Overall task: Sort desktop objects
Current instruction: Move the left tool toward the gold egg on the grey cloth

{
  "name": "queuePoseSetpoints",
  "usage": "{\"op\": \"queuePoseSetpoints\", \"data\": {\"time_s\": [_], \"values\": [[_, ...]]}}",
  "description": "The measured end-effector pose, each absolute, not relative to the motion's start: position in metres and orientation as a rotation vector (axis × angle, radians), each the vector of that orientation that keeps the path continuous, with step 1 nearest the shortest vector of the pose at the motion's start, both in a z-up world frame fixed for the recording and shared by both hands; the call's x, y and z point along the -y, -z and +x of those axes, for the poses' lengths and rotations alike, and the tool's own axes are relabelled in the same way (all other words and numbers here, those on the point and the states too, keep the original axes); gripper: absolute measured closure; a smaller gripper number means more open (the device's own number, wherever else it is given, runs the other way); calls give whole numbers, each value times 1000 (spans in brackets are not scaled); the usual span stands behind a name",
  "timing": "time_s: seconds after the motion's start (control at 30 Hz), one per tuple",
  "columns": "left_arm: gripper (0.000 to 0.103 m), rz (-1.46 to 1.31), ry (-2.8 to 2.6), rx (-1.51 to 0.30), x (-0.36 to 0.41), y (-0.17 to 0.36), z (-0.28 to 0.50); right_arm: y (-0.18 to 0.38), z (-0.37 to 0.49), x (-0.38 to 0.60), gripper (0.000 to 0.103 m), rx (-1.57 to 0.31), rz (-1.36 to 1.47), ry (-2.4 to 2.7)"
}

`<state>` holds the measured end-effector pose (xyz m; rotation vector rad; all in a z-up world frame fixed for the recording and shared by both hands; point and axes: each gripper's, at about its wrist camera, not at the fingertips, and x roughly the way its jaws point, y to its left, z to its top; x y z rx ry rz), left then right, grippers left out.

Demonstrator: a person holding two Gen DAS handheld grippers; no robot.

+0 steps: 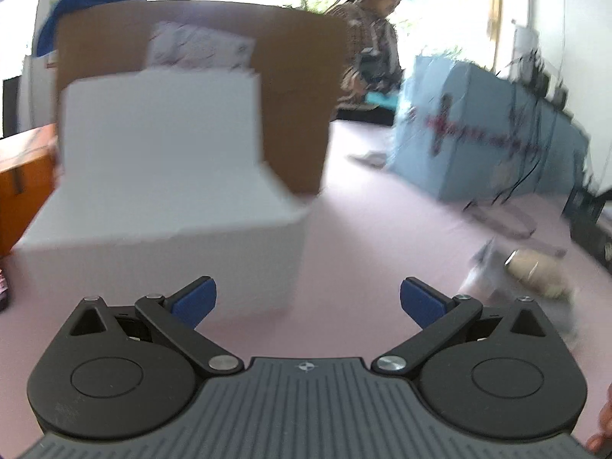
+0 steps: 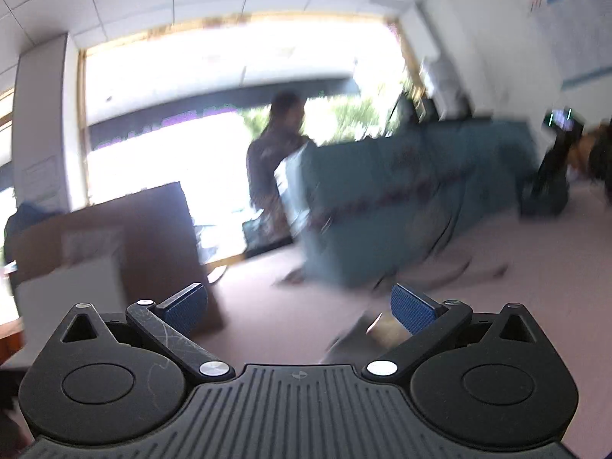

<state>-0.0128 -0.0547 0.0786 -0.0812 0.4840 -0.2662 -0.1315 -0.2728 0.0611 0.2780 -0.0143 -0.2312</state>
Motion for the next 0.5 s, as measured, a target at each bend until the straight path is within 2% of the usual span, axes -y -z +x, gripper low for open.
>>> {"op": "queuePoseSetpoints", "data": {"time_s": [0.17,0.27,0.5], "values": [[0,-153,428,-484,122,-126,20,-71,-142,322,0,46,205,382],[0,-182,523,-527,157,-136,34,-63,-144,339,0,18,165,428],[0,-33,635,-585,196,-83,51,-28,-116,352,0,-119,57,498]]}}
